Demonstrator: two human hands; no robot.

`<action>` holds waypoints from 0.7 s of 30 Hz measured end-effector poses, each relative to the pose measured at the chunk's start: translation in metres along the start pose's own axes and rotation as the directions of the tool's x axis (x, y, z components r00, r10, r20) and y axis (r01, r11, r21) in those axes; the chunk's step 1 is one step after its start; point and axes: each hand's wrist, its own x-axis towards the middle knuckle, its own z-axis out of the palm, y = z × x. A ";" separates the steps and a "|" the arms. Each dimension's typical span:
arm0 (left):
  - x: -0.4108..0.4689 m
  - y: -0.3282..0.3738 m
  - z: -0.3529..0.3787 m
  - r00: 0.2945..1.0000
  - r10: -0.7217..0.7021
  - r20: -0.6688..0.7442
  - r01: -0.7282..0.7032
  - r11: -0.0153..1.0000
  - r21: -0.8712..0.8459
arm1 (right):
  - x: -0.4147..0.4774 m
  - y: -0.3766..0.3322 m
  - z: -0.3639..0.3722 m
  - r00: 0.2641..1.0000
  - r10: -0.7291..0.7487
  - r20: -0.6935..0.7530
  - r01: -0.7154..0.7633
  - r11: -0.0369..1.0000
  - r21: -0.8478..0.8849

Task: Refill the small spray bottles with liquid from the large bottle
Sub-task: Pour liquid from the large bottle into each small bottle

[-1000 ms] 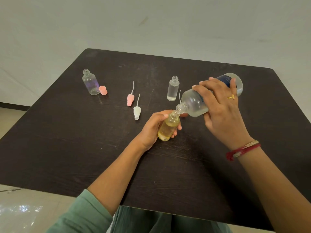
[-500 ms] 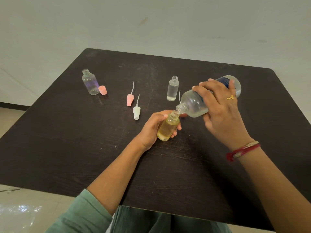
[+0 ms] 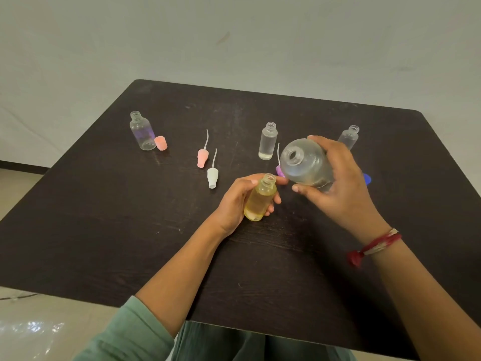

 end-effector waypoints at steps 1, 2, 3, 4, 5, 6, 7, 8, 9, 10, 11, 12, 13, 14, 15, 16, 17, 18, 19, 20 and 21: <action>0.000 0.000 0.000 1.000 0.002 -0.005 -0.002 1.000 0.003 | -0.002 -0.001 0.001 0.999 0.041 -0.018 -0.039 0.994 0.100; 0.000 0.001 0.001 1.000 0.004 -0.013 -0.004 1.000 0.004 | -0.004 -0.001 0.002 0.996 0.084 -0.033 -0.076 0.979 0.187; -0.001 0.001 0.001 1.000 0.005 -0.026 -0.004 1.000 0.004 | -0.006 -0.001 0.003 0.991 0.131 -0.042 -0.115 0.958 0.264; -0.001 0.001 0.001 0.999 0.005 -0.041 -0.005 1.000 0.002 | -0.008 0.000 0.006 0.982 0.185 -0.049 -0.158 0.928 0.338; -0.001 0.001 0.001 0.998 0.006 -0.057 -0.006 1.000 -0.001 | -0.010 0.002 0.008 0.968 0.245 -0.059 -0.201 0.890 0.410; -0.002 0.002 0.001 0.997 0.009 -0.075 -0.010 1.000 -0.007 | -0.013 0.004 0.010 0.951 0.302 -0.071 -0.233 0.846 0.479; -0.002 0.002 0.001 0.995 0.016 -0.098 -0.018 1.000 -0.017 | -0.015 0.005 0.013 0.935 0.345 -0.084 -0.247 0.802 0.543; -0.002 0.003 0.001 0.992 0.026 -0.126 -0.030 0.999 -0.028 | -0.018 0.006 0.016 0.921 0.376 -0.099 -0.248 0.764 0.595; -0.003 0.004 0.001 0.987 0.041 -0.158 -0.048 0.998 -0.040 | -0.020 0.006 0.018 0.910 0.399 -0.115 -0.244 0.738 0.629; -0.003 0.004 0.001 0.979 0.059 -0.194 -0.069 0.996 -0.049 | -0.022 0.007 0.021 0.898 0.419 -0.130 -0.242 0.721 0.649; -0.004 0.005 0.001 0.970 0.078 -0.229 -0.093 0.994 -0.056 | -0.024 0.007 0.023 0.889 0.436 -0.141 -0.243 0.709 0.662; -0.004 0.005 0.000 0.960 0.098 -0.262 -0.117 0.991 -0.057 | -0.025 0.008 0.026 0.880 0.450 -0.149 -0.245 0.700 0.670; -0.004 0.005 -0.001 0.948 0.122 -0.293 -0.143 0.988 -0.052 | -0.026 0.010 0.028 0.875 0.461 -0.151 -0.247 0.691 0.679; -0.005 0.006 -0.002 0.935 0.148 -0.321 -0.169 0.985 -0.039 | -0.027 0.011 0.030 0.871 0.468 -0.149 -0.250 0.684 0.685; -0.005 0.007 -0.004 0.922 0.179 -0.344 -0.198 0.980 -0.019 | -0.027 0.011 0.031 0.870 0.471 -0.144 -0.253 0.679 0.689; -0.005 0.009 -0.006 0.908 0.210 -0.363 -0.223 0.975 0.005 | -0.026 0.011 0.033 0.873 0.469 -0.138 -0.254 0.677 0.691; -0.006 0.012 -0.009 0.895 0.234 -0.379 -0.243 0.970 0.024 | -0.027 0.010 0.034 0.877 0.462 -0.134 -0.252 0.679 0.690; -0.006 0.016 -0.014 0.882 0.254 -0.397 -0.259 0.965 0.043 | -0.026 0.009 0.036 0.883 0.450 -0.135 -0.243 0.683 0.689; -0.007 0.020 -0.019 0.870 0.270 -0.412 -0.270 0.961 0.060 | -0.027 0.008 0.038 0.888 0.438 -0.139 -0.233 0.689 0.686; -0.007 0.023 -0.026 0.862 0.282 -0.422 -0.276 0.958 0.077 | -0.029 0.008 0.040 0.891 0.430 -0.147 -0.224 0.696 0.682; -0.008 0.027 -0.033 0.854 0.293 -0.430 -0.279 0.955 0.097 | -0.030 0.008 0.041 0.893 0.422 -0.155 -0.212 0.700 0.682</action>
